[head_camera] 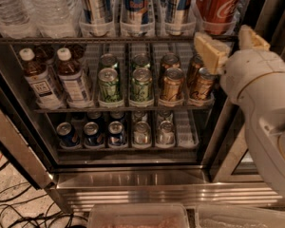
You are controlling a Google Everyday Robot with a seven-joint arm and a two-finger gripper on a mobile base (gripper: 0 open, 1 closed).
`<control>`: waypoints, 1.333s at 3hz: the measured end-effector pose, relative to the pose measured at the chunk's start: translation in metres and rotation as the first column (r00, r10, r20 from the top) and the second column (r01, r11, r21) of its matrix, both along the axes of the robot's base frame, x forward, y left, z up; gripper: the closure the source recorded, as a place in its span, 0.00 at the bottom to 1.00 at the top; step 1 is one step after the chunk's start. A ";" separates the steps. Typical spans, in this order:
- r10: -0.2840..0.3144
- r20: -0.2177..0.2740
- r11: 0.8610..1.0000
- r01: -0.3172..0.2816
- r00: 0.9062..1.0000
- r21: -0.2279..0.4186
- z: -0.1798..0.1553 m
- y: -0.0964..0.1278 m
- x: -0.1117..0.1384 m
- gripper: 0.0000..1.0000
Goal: Pick coke can from top shelf of fridge
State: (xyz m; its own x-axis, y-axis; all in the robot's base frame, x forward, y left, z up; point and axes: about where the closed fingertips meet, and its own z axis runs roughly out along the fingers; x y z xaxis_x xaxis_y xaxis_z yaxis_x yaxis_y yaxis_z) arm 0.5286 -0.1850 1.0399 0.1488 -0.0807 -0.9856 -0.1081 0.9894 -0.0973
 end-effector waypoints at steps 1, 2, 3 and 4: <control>-0.004 0.011 1.000 0.004 1.000 -0.008 0.011 -0.001 0.016 0.33; -0.010 0.031 1.000 0.010 0.999 -0.009 0.025 0.000 0.035 0.34; -0.016 0.051 1.000 0.016 0.999 -0.005 0.037 -0.001 0.049 0.34; -0.026 0.052 1.000 0.025 0.998 0.010 0.042 -0.005 0.063 0.35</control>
Offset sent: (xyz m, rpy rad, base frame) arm 0.0590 -0.0006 0.0420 -0.0103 -0.0556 -0.0183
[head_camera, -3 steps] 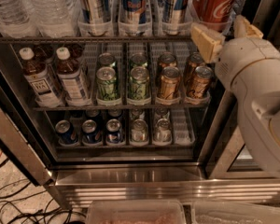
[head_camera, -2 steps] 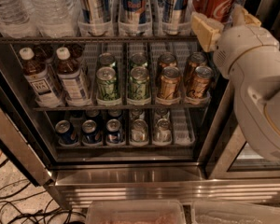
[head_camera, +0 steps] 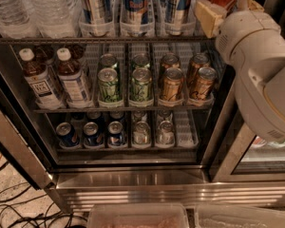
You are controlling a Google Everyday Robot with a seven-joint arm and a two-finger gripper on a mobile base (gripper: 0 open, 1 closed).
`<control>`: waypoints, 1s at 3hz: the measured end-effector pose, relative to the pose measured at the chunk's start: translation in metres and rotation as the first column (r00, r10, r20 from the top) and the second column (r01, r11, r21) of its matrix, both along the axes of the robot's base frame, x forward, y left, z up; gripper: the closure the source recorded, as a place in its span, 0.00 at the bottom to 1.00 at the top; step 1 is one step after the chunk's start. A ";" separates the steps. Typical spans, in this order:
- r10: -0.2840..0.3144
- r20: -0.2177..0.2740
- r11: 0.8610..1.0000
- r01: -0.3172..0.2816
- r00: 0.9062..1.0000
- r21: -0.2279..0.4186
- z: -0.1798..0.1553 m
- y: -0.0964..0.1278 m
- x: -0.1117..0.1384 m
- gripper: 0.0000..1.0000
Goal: Pick coke can from top shelf of fridge
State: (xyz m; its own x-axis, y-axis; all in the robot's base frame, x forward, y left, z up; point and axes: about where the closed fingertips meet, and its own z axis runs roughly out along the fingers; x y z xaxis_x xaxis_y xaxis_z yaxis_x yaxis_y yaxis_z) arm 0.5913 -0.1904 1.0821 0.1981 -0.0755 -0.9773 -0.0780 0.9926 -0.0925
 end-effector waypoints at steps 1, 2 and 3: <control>-0.011 -0.008 1.000 0.011 1.000 0.015 -0.001 -0.005 0.014 0.37; -0.028 -0.012 1.000 0.028 1.000 0.014 -0.003 -0.010 0.024 0.36; -0.041 -0.028 0.999 0.041 0.999 0.006 -0.011 -0.014 0.031 0.36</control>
Offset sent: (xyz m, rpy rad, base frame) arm 0.0371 -0.0184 -0.0063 0.0129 0.0167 -0.0514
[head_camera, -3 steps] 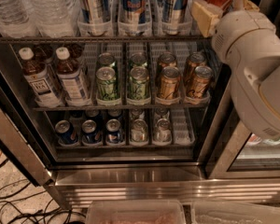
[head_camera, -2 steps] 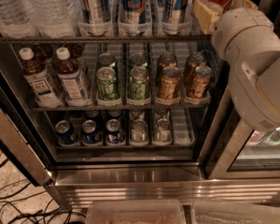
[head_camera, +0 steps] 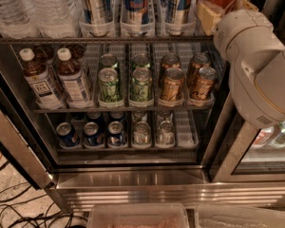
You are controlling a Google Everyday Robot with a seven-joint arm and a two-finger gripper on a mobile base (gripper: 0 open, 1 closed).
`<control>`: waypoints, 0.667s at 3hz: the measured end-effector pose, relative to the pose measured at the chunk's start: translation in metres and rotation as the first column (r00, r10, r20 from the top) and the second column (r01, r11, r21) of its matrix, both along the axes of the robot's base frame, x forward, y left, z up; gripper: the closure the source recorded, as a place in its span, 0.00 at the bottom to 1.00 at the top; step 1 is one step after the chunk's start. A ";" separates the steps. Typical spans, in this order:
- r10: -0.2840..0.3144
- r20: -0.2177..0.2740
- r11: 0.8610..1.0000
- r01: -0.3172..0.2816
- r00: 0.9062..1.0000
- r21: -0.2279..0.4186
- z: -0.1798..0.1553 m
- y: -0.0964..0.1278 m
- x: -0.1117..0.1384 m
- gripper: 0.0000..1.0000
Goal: Pick coke can from top shelf of fridge
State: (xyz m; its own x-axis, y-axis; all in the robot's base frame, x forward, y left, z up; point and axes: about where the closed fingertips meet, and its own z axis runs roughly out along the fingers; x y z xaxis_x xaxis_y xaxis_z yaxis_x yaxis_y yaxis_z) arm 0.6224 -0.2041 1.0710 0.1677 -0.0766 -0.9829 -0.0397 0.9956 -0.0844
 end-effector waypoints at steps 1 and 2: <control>-0.014 -0.013 1.000 0.014 1.000 -0.009 -0.006 -0.003 0.005 0.37; -0.016 -0.015 1.000 0.016 1.000 -0.009 -0.006 -0.001 0.005 0.45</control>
Offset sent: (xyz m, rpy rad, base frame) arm 0.0119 -0.0090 -0.0171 -0.0086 0.0307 -0.0331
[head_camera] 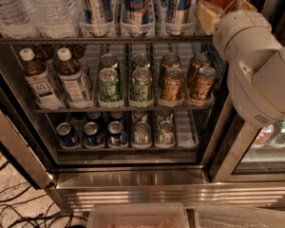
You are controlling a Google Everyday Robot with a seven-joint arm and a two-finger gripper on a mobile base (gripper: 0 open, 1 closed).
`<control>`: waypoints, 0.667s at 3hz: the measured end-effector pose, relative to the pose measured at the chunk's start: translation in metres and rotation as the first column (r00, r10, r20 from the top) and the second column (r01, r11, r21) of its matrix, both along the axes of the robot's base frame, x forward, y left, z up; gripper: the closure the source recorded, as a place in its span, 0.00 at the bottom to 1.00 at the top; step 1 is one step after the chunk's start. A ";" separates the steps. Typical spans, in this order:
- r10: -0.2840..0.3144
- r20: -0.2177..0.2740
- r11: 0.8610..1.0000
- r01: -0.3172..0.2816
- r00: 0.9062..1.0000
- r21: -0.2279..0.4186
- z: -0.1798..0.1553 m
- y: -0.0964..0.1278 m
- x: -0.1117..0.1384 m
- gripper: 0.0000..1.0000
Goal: Pick coke can from top shelf of fridge
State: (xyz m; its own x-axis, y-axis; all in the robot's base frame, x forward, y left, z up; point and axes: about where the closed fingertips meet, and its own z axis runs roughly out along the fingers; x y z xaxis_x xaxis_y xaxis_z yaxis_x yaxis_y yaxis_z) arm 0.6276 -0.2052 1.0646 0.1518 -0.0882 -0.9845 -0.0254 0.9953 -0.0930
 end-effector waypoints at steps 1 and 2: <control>0.000 0.000 1.000 0.000 1.000 0.000 0.000 0.000 0.000 0.64; 0.000 0.000 1.000 0.000 1.000 0.000 0.000 0.000 0.000 0.87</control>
Offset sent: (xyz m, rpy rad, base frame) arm 0.0000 0.0000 0.0000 0.0000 0.0000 0.0000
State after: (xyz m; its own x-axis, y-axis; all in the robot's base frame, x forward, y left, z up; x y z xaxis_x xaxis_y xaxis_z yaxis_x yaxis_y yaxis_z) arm 0.6276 -0.2051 1.0646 0.1518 -0.0881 -0.9845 -0.0254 0.9953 -0.0930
